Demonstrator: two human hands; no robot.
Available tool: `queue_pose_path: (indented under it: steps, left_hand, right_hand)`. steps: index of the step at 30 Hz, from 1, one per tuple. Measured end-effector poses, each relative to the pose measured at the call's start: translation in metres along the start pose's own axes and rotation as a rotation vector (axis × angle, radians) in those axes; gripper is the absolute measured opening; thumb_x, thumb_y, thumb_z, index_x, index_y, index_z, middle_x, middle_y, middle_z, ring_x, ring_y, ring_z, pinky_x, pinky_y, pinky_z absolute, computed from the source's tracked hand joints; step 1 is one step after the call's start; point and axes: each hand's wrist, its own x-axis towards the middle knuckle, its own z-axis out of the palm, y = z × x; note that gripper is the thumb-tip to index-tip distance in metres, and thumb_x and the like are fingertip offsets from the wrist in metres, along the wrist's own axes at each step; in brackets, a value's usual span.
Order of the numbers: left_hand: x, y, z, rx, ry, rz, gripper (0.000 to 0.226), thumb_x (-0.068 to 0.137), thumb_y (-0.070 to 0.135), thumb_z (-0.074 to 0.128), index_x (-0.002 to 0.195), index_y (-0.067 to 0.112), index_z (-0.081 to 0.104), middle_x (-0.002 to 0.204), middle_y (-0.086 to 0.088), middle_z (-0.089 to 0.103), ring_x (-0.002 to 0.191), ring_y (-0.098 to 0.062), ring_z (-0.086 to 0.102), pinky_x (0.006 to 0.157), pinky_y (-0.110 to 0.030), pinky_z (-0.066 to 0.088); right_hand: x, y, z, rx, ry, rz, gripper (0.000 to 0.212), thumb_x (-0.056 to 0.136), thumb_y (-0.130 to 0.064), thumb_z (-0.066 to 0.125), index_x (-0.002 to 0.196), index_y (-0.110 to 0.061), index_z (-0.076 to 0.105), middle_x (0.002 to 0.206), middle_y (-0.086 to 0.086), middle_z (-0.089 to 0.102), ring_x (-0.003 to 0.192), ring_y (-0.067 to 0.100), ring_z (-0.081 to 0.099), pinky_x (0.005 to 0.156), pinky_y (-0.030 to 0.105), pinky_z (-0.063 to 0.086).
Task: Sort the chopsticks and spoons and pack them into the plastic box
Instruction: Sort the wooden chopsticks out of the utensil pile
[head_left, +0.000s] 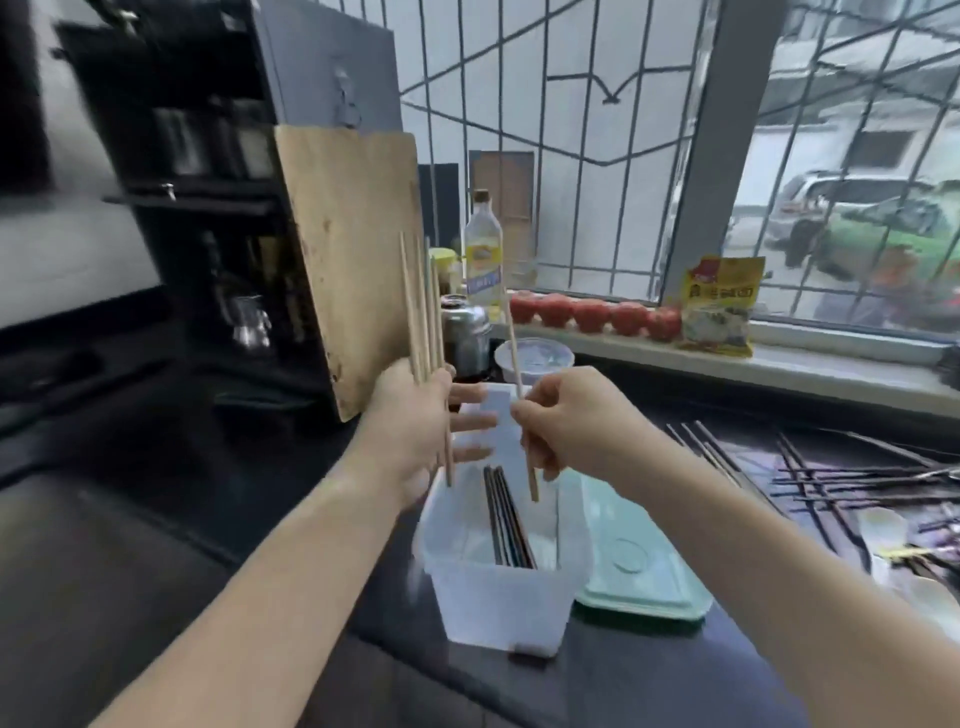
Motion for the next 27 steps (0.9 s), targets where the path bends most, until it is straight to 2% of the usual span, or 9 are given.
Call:
queue_pose_path:
  steps: [5, 8, 11, 14, 18, 21, 23, 25, 27]
  left_hand:
    - [0.02, -0.019, -0.069, 0.102, 0.036, -0.118, 0.021, 0.111, 0.018, 0.041, 0.124, 0.004, 0.05, 0.09, -0.018, 0.063, 0.05, -0.022, 0.066, 0.042, -0.031, 0.055]
    - [0.021, -0.028, -0.071, 0.108, -0.036, -0.174, 0.02, 0.111, 0.016, 0.042, 0.124, 0.004, 0.052, 0.087, -0.018, 0.064, 0.051, -0.023, 0.066, 0.045, -0.032, 0.056]
    - [0.019, -0.035, -0.063, 0.1, -0.09, -0.194, 0.02, 0.11, 0.017, 0.043, 0.124, 0.006, 0.053, 0.086, -0.018, 0.065, 0.056, -0.026, 0.067, 0.05, -0.036, 0.058]
    - [0.017, -0.035, -0.059, 0.069, -0.112, -0.186, 0.019, 0.11, 0.017, 0.043, 0.122, 0.005, 0.054, 0.084, -0.018, 0.064, 0.056, -0.027, 0.067, 0.049, -0.034, 0.057]
    - [0.017, -0.03, -0.051, 0.051, -0.111, -0.178, 0.02, 0.111, 0.017, 0.042, 0.122, 0.005, 0.053, 0.085, -0.018, 0.064, 0.057, -0.027, 0.069, 0.047, -0.032, 0.055]
    - [0.014, -0.028, -0.045, 0.047, -0.122, -0.172, 0.02, 0.111, 0.017, 0.042, 0.122, 0.004, 0.054, 0.087, -0.019, 0.064, 0.058, -0.028, 0.069, 0.046, -0.032, 0.055]
    - [0.012, -0.027, -0.043, 0.03, -0.139, -0.172, 0.02, 0.111, 0.016, 0.043, 0.121, 0.004, 0.055, 0.088, -0.019, 0.064, 0.059, -0.027, 0.07, 0.047, -0.032, 0.055]
    - [0.011, -0.025, -0.039, -0.009, -0.168, -0.176, 0.02, 0.11, 0.015, 0.045, 0.119, 0.002, 0.057, 0.087, -0.018, 0.064, 0.058, -0.024, 0.069, 0.048, -0.031, 0.055]
    - [0.011, -0.02, -0.031, -0.055, -0.236, -0.186, 0.02, 0.109, 0.015, 0.046, 0.117, 0.002, 0.059, 0.085, -0.015, 0.064, 0.057, -0.022, 0.066, 0.047, -0.03, 0.053]
  right_hand:
    - [0.025, 0.015, 0.04, -0.464, -0.402, 0.284, 0.026, 0.088, -0.004, 0.046, 0.076, 0.0, 0.069, 0.075, 0.018, 0.076, 0.072, 0.031, 0.076, 0.074, 0.042, 0.064]
    - [0.038, 0.017, 0.06, -0.7, -0.528, 0.323, 0.033, 0.087, -0.002, 0.039, 0.076, -0.007, 0.069, 0.08, 0.012, 0.078, 0.072, 0.021, 0.077, 0.066, 0.029, 0.063]
    - [0.048, 0.025, 0.07, -0.76, -0.64, 0.388, 0.038, 0.09, -0.001, 0.037, 0.092, -0.003, 0.075, 0.088, 0.012, 0.078, 0.082, 0.023, 0.077, 0.056, 0.023, 0.059]
    - [0.051, 0.037, 0.075, -0.799, -0.698, 0.428, 0.039, 0.095, -0.003, 0.039, 0.107, 0.004, 0.075, 0.097, 0.014, 0.078, 0.082, 0.024, 0.077, 0.063, 0.026, 0.061]
    - [0.054, 0.036, 0.078, -0.836, -0.745, 0.436, 0.03, 0.099, -0.007, 0.046, 0.085, -0.004, 0.072, 0.083, 0.007, 0.077, 0.067, 0.019, 0.072, 0.083, 0.032, 0.061]
    - [0.055, 0.025, 0.064, -0.876, -0.68, 0.344, 0.024, 0.099, -0.01, 0.049, 0.088, -0.003, 0.07, 0.08, 0.006, 0.078, 0.067, 0.018, 0.074, 0.088, 0.035, 0.06]
    - [0.056, 0.012, 0.043, -0.793, -0.503, 0.202, 0.024, 0.099, -0.011, 0.053, 0.098, -0.001, 0.074, 0.087, 0.009, 0.079, 0.067, 0.017, 0.072, 0.081, 0.033, 0.062]
    - [0.052, -0.001, 0.018, -0.358, -0.238, 0.136, 0.025, 0.102, -0.018, 0.055, 0.099, 0.001, 0.072, 0.083, 0.011, 0.076, 0.057, 0.018, 0.067, 0.061, 0.03, 0.06]
    - [0.047, -0.009, 0.001, 0.057, -0.152, 0.126, 0.032, 0.104, -0.032, 0.055, 0.102, -0.005, 0.072, 0.08, 0.006, 0.071, 0.052, 0.016, 0.061, 0.052, 0.027, 0.051]
